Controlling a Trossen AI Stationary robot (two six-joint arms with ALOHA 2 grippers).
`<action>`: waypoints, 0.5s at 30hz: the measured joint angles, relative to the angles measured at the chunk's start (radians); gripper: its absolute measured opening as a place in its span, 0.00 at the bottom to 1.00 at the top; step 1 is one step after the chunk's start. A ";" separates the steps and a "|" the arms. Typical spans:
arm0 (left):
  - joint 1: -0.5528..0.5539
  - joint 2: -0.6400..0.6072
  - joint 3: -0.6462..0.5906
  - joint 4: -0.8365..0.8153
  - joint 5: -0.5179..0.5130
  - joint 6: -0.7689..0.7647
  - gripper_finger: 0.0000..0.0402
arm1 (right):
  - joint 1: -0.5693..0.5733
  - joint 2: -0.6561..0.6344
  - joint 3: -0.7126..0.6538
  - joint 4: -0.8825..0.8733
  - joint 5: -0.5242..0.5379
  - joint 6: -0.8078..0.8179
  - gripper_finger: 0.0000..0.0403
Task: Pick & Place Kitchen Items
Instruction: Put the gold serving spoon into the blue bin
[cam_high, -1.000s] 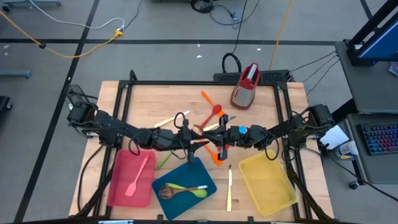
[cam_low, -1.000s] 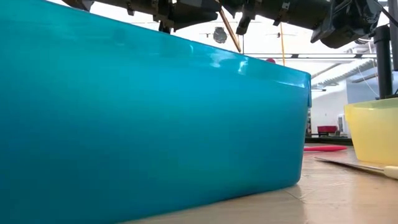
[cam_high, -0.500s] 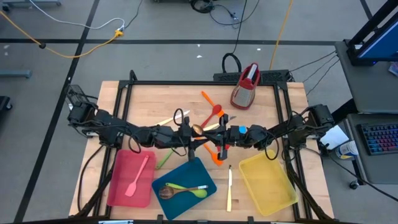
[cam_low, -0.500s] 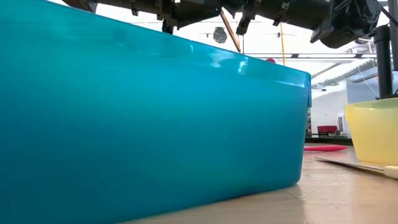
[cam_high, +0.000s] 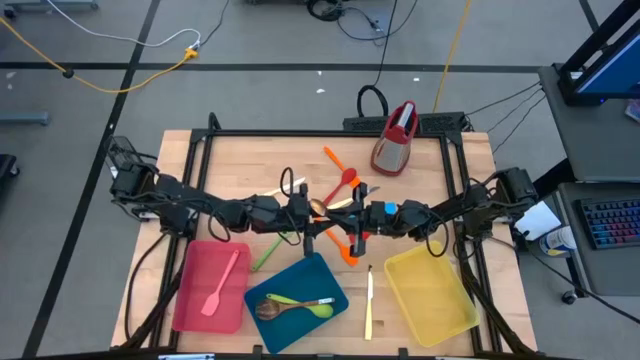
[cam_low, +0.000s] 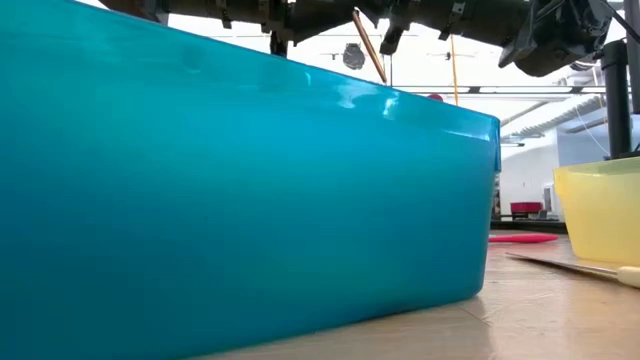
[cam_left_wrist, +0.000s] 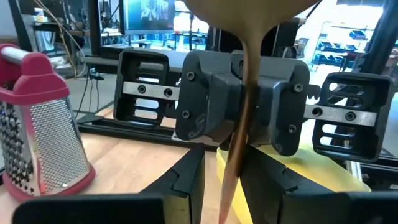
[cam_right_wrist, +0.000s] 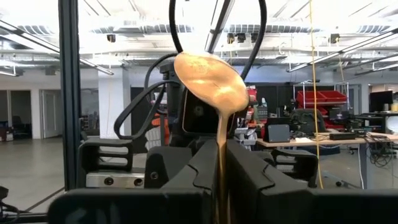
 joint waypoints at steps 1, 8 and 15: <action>0.001 0.000 0.000 -0.005 0.000 0.000 0.24 | 0.000 0.000 0.000 -0.003 0.000 0.000 0.04; 0.004 0.000 0.000 -0.013 0.009 0.020 0.08 | -0.002 0.000 0.000 -0.015 0.004 -0.001 0.04; 0.000 0.000 0.000 -0.058 0.002 0.011 0.08 | -0.002 0.000 -0.001 -0.039 0.005 -0.047 0.06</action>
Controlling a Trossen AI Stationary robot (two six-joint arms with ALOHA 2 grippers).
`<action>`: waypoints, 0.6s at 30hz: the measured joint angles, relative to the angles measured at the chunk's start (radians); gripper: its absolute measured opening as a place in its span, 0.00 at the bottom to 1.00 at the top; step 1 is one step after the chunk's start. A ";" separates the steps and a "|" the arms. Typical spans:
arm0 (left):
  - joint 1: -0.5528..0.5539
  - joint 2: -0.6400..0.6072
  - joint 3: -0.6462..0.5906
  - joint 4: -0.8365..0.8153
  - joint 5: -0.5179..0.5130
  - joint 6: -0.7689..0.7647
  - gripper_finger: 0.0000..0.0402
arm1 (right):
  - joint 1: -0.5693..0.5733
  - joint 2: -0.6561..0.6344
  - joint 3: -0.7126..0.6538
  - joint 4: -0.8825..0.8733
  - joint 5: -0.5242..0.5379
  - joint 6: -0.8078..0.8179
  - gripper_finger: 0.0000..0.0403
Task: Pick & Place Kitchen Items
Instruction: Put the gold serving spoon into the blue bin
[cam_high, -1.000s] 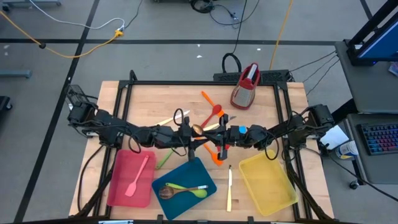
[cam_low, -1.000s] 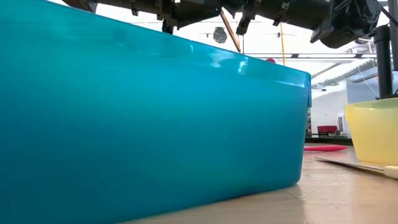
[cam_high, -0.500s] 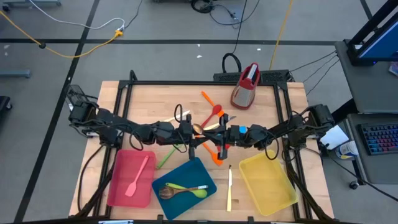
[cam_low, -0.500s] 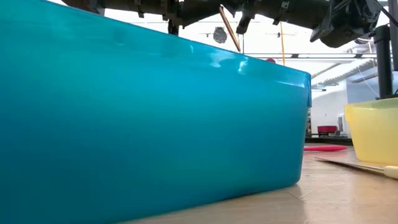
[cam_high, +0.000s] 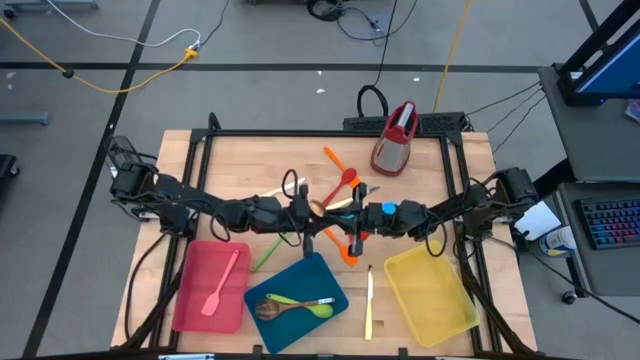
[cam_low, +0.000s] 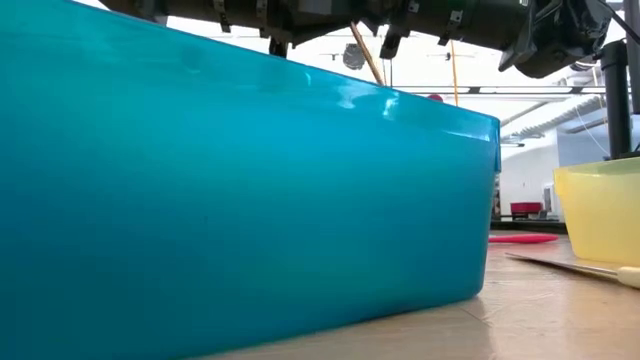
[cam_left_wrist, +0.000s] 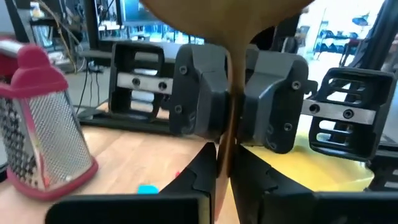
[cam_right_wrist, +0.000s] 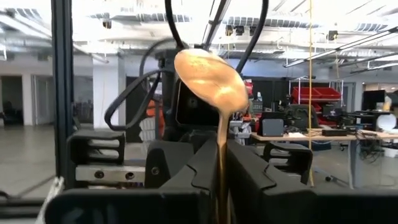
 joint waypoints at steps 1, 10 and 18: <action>-0.003 0.000 0.000 -0.018 -0.003 -0.002 0.08 | 0.000 0.001 -0.001 -0.002 0.000 -0.016 0.08; -0.032 -0.020 0.000 -0.124 -0.006 -0.038 0.06 | 0.005 0.001 -0.001 -0.018 0.028 -0.033 0.27; -0.076 -0.161 0.000 -0.368 -0.028 -0.101 0.06 | 0.008 -0.056 -0.054 -0.104 0.023 0.026 0.38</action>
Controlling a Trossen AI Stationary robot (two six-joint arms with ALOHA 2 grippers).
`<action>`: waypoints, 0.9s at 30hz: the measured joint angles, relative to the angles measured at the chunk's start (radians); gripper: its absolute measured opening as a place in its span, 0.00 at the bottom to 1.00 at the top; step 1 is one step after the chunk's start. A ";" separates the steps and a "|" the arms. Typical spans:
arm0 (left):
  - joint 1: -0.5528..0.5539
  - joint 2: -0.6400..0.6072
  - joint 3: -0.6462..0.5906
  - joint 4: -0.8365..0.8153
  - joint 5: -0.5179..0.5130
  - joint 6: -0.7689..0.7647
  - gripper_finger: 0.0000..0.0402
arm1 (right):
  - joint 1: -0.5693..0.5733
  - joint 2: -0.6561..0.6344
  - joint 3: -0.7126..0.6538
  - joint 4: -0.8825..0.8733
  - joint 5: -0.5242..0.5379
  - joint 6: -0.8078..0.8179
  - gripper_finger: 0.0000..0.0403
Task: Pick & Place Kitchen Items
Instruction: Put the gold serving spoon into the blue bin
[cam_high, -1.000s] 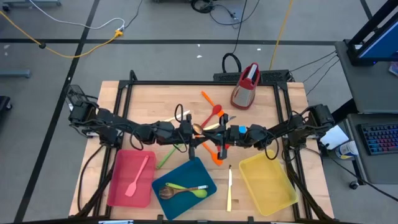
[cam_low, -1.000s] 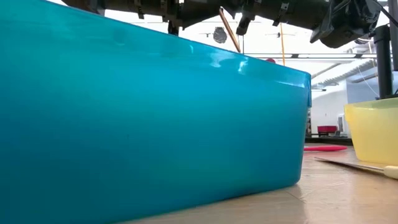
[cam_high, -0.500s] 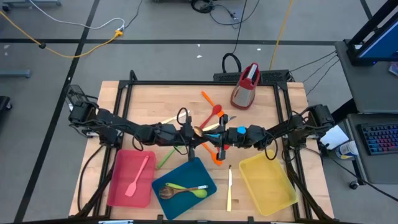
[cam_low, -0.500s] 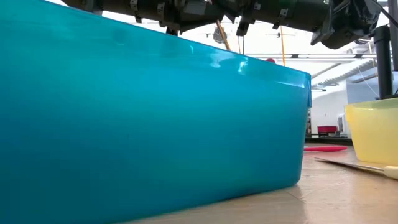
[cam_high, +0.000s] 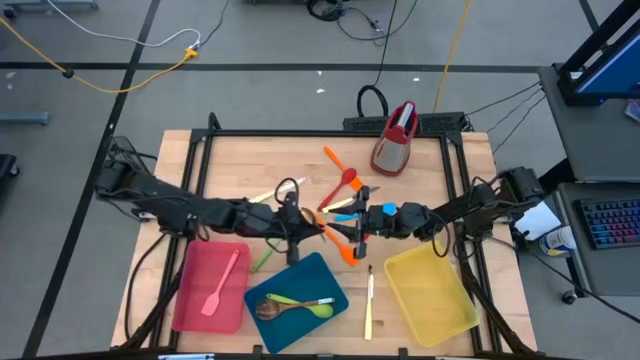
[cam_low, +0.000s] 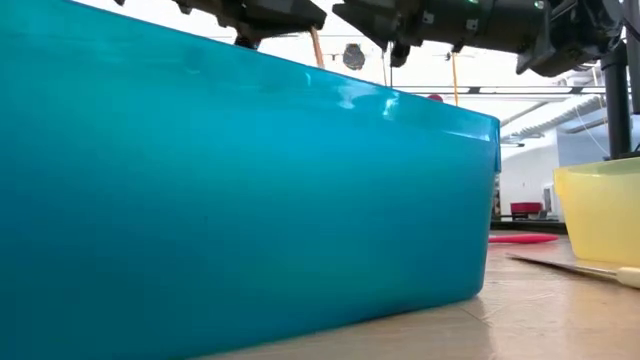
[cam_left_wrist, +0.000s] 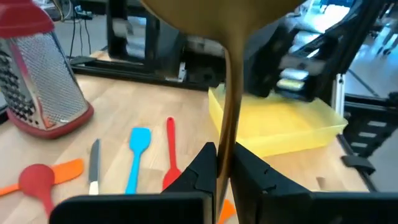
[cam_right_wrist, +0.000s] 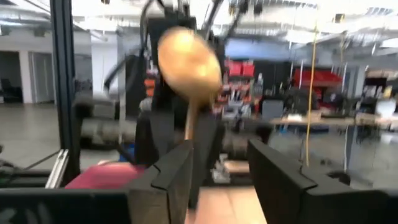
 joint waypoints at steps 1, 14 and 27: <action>-0.006 -0.020 0.000 -0.025 -0.001 -0.003 0.06 | 0.000 -0.011 -0.010 -0.018 0.001 0.016 0.39; -0.112 -0.058 0.000 -0.264 0.128 -0.292 0.06 | -0.036 -0.069 -0.095 -0.042 0.004 -0.037 0.39; -0.272 0.014 0.010 -0.375 0.023 -0.452 0.06 | -0.102 -0.069 -0.095 -0.109 0.003 0.039 0.40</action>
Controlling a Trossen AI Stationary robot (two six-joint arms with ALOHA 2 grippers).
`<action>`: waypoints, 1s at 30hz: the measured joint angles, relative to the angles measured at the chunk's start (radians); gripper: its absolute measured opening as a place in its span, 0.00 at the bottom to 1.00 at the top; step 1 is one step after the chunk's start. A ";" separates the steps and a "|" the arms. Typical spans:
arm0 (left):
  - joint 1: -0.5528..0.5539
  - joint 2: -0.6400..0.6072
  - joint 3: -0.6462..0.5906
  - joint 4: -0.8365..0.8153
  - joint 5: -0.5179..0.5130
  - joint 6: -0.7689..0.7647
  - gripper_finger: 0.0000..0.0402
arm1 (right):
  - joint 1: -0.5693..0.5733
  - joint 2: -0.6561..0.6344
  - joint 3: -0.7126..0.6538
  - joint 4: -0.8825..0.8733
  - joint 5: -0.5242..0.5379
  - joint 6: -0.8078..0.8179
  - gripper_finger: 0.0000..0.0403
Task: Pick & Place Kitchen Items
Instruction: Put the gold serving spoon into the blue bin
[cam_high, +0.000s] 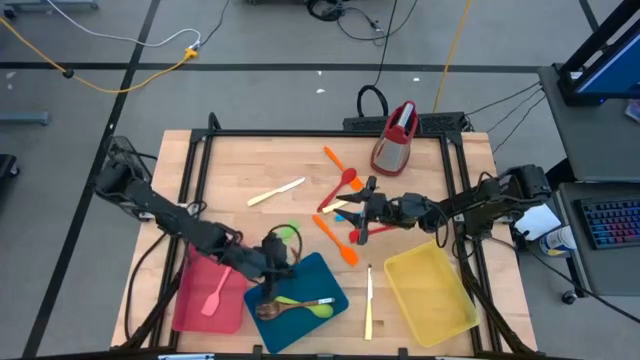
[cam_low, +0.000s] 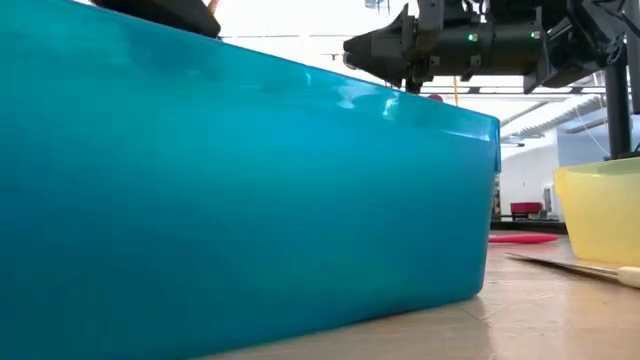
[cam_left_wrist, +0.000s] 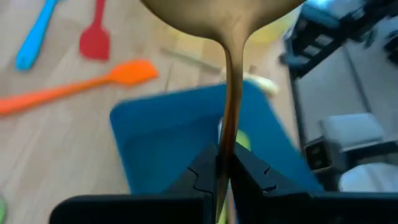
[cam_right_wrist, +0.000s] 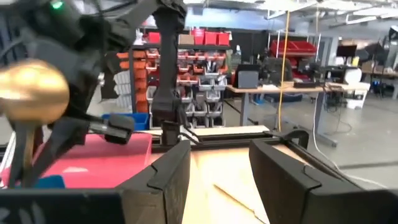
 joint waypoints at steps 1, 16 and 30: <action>-0.005 0.024 0.014 -0.006 0.001 -0.014 0.06 | 0.000 0.000 0.000 -0.017 0.000 0.005 0.40; -0.046 0.327 0.266 -0.445 0.150 -0.238 0.06 | 0.003 0.002 -0.001 -0.169 -0.004 0.143 0.40; 0.026 0.442 0.271 -0.445 0.227 -0.279 0.09 | 0.003 0.002 -0.002 -0.214 -0.004 0.165 0.39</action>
